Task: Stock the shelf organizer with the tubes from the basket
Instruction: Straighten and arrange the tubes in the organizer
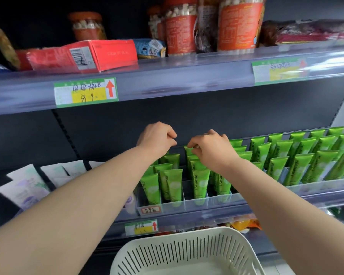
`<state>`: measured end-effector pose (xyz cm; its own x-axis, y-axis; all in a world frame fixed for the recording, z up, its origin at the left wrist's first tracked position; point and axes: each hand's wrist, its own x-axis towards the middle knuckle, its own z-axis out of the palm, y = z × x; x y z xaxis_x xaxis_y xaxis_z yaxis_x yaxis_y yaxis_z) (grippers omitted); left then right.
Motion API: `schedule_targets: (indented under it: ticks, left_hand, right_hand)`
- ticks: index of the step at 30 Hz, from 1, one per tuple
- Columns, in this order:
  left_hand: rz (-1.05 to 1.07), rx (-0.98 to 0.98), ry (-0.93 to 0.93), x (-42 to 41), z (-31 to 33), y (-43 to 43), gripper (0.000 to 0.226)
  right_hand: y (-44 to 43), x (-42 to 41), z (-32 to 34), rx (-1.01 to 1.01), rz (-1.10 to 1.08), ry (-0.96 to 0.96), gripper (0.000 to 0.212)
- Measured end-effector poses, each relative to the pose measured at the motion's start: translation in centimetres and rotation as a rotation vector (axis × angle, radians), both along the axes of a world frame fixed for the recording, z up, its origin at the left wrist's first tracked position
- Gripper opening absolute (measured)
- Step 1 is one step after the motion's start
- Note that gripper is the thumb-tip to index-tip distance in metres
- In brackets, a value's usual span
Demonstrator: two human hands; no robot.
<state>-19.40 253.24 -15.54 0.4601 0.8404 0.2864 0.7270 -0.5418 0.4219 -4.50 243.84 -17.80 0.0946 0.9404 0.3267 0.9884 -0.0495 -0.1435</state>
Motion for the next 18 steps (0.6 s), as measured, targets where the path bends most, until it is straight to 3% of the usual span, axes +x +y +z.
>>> schedule_targets:
  ticks: [6,11,18]
  left_hand:
    - [-0.122,-0.053,0.145,-2.6,0.4,-1.0,0.006]
    - [-0.152,-0.044,0.224,-3.8,0.4,-1.6,0.007]
    - [-0.143,-0.035,0.279,-4.1,0.6,-2.4,0.010]
  right_hand:
    - [-1.8,-3.5,-0.1,-0.020,0.142,-0.019,0.021]
    - [-2.1,-4.9,-1.3,-0.123,0.141,-0.087,0.022]
    - [-2.5,-4.9,-1.0,-0.110,0.149,-0.111,0.023]
